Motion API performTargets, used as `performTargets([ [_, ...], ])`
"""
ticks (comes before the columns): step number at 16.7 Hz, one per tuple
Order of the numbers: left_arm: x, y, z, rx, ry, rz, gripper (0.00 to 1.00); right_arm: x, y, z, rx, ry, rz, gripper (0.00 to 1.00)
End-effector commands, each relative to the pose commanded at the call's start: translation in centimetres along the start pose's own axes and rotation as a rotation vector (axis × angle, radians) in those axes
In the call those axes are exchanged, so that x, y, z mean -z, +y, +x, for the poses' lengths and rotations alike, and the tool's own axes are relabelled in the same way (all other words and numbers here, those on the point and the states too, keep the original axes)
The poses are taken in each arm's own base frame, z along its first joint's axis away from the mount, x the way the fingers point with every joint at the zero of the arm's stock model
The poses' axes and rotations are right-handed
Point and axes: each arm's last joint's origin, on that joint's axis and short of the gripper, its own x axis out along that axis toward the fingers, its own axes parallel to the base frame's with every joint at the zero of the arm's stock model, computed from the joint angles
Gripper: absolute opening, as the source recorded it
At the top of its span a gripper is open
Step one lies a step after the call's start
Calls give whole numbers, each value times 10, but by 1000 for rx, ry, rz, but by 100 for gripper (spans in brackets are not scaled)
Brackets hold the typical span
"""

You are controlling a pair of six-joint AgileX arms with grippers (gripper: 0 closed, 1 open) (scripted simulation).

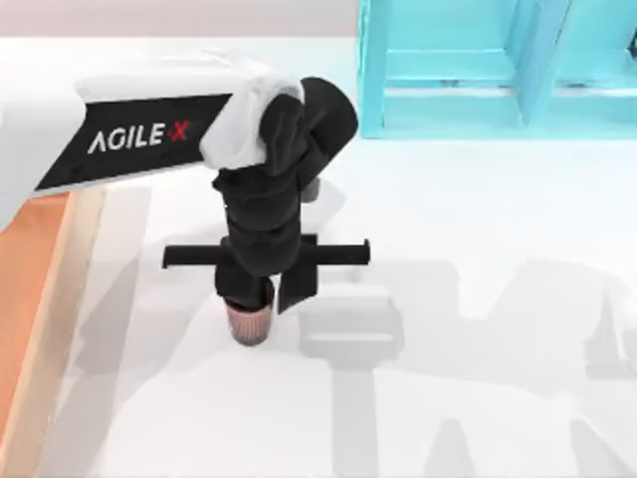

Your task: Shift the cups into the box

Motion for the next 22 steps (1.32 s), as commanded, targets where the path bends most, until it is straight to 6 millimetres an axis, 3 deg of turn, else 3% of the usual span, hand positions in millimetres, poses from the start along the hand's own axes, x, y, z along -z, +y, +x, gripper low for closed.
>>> performTargets([
  [10,-1,1,-2,1,-1,-1,0,0,0,0,0,0,0,100],
  [12,-5,15,-15,3,-3,-9,0,0,0,0,0,0,0,100],
  [18,-2,90,-91,-1,4,-2,0,0,0,0,0,0,0,100],
  [22,0,100,-101,1,-1,0,0,0,0,0,0,0,0,100],
])
